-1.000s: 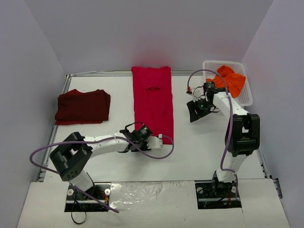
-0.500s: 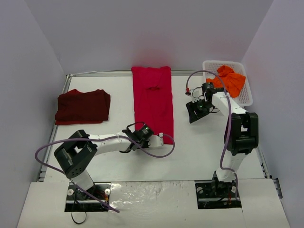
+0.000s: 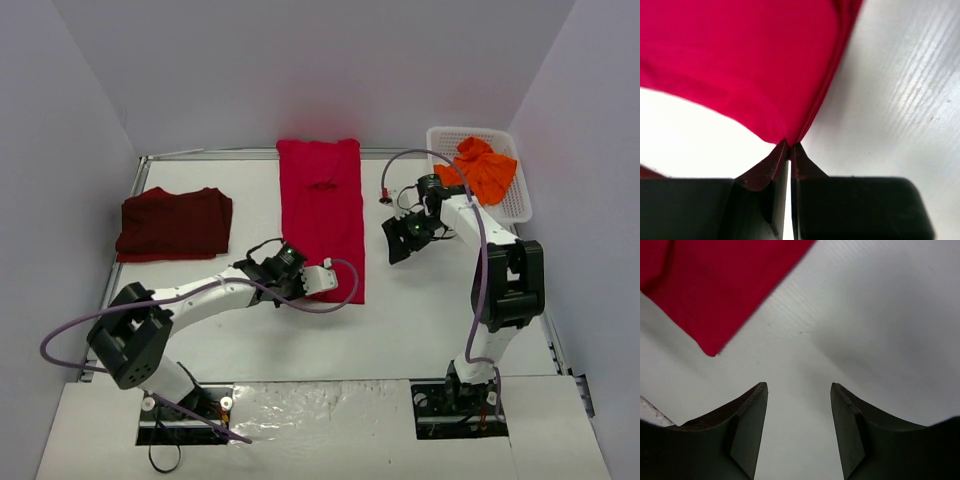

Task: Fold and stack the t-shirts
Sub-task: Grab the bottom of the folded rectangular tshirt with both arms, then fold the folded rectangular tshirt in 1/3 of the way

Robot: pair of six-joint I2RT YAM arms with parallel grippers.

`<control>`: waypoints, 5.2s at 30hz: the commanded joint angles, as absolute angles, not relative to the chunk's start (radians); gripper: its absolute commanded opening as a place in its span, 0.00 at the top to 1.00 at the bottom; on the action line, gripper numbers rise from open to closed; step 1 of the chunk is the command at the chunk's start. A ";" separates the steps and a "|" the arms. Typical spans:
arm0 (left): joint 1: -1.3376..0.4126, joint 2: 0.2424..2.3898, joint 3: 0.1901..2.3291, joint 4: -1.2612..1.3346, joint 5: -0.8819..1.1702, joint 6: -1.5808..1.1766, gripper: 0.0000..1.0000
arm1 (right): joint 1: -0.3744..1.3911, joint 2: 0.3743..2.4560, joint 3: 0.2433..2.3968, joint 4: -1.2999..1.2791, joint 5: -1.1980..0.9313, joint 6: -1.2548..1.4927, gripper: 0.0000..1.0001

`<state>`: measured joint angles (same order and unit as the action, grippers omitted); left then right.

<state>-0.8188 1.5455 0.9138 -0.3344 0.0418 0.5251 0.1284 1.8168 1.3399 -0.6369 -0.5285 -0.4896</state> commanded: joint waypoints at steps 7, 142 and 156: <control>-0.726 1.500 0.976 -0.439 0.239 0.469 0.98 | 0.235 1.589 1.253 -0.696 -0.655 -0.598 0.50; -0.535 1.420 1.045 -1.005 1.008 0.894 0.98 | 0.545 1.399 1.003 -0.833 -0.652 -0.986 1.00; -0.577 1.483 1.152 -1.187 1.016 1.017 0.98 | 0.545 1.401 1.075 -0.914 -0.658 -1.014 1.00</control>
<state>-0.5697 1.4860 1.1065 -1.0954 0.9909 0.9680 0.5552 1.4223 1.0367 -0.8299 -0.6624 -0.9993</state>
